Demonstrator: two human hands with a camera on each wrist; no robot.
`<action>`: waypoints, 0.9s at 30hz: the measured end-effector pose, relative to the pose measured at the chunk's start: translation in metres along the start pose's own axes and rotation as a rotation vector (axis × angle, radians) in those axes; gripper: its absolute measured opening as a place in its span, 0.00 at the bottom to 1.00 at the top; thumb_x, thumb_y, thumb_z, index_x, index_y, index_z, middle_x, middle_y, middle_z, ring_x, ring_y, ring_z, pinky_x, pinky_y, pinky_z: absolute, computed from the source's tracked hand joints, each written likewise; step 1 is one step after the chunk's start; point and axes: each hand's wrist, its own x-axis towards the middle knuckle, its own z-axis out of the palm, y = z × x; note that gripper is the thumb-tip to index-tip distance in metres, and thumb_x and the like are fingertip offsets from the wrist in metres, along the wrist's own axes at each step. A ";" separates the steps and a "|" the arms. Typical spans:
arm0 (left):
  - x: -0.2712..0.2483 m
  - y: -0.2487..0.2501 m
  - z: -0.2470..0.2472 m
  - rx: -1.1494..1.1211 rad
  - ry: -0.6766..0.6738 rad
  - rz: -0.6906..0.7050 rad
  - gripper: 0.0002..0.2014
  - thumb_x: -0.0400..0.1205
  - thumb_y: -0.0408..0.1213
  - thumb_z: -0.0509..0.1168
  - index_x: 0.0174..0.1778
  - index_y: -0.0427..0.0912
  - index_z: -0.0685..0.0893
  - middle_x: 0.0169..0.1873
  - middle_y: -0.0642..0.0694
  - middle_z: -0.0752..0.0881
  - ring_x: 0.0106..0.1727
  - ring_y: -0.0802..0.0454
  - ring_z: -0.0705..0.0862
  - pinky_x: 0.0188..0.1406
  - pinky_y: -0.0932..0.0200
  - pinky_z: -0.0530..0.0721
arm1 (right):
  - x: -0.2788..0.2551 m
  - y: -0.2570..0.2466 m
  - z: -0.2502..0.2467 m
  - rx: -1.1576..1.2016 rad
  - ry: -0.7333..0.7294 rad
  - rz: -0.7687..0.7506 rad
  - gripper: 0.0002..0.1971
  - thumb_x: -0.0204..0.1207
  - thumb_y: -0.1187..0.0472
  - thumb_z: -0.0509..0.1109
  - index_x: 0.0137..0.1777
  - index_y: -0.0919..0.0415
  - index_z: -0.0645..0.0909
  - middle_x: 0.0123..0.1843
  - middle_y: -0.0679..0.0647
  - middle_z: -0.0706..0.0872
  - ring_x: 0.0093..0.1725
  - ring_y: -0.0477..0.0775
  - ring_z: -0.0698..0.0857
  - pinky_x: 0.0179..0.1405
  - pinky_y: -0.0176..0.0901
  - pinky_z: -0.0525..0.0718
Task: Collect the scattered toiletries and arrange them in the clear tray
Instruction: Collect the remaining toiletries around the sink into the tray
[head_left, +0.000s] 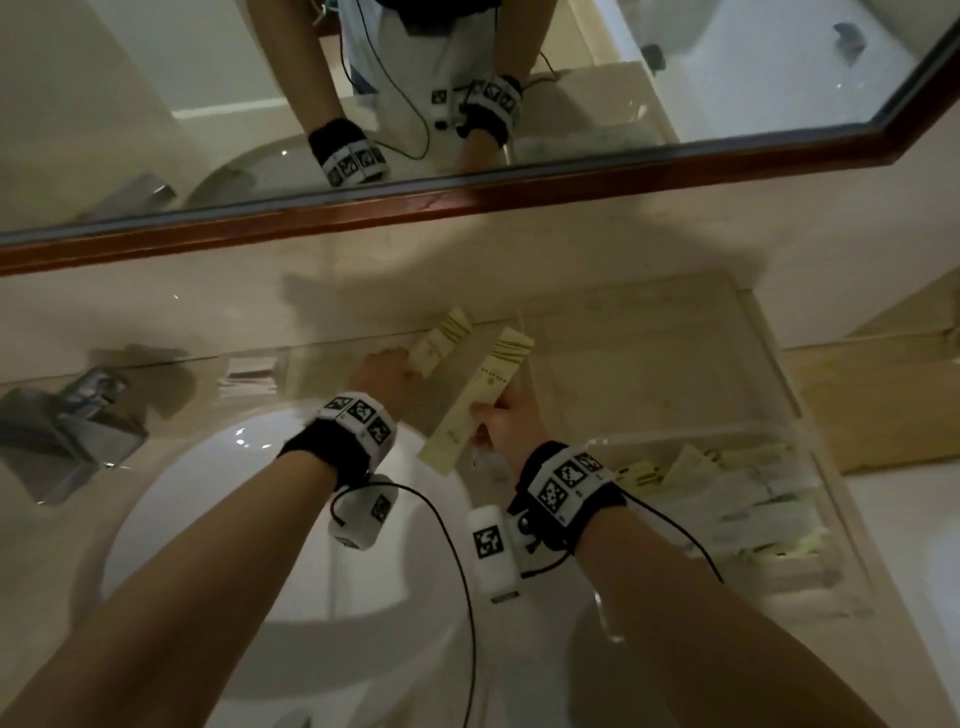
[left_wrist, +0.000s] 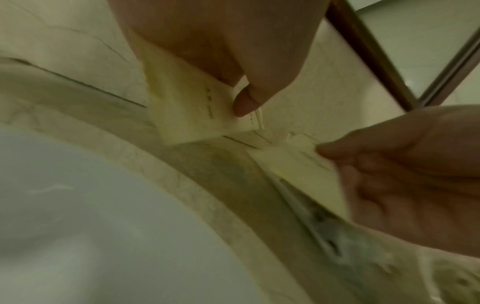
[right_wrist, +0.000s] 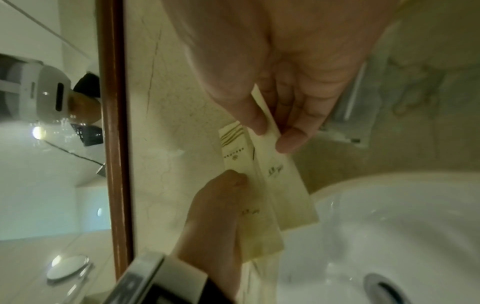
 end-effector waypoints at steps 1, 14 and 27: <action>-0.008 0.002 -0.001 -0.100 -0.014 0.005 0.17 0.83 0.35 0.55 0.65 0.31 0.74 0.63 0.31 0.80 0.62 0.34 0.79 0.59 0.46 0.77 | 0.001 0.001 0.003 0.045 0.001 0.001 0.06 0.79 0.68 0.62 0.44 0.56 0.76 0.53 0.60 0.83 0.42 0.55 0.84 0.31 0.34 0.84; -0.097 0.031 0.012 -0.108 -0.257 0.409 0.18 0.84 0.45 0.52 0.63 0.38 0.73 0.56 0.37 0.84 0.53 0.40 0.83 0.56 0.46 0.81 | -0.075 0.022 0.025 0.411 0.115 0.028 0.19 0.82 0.72 0.52 0.71 0.69 0.70 0.68 0.70 0.79 0.49 0.59 0.82 0.35 0.40 0.87; -0.186 0.168 0.091 0.063 -0.492 0.717 0.22 0.86 0.35 0.48 0.78 0.39 0.60 0.73 0.36 0.73 0.71 0.41 0.74 0.70 0.52 0.71 | -0.175 0.062 -0.169 0.461 0.723 -0.119 0.08 0.79 0.61 0.65 0.57 0.56 0.76 0.50 0.57 0.83 0.43 0.54 0.84 0.33 0.44 0.83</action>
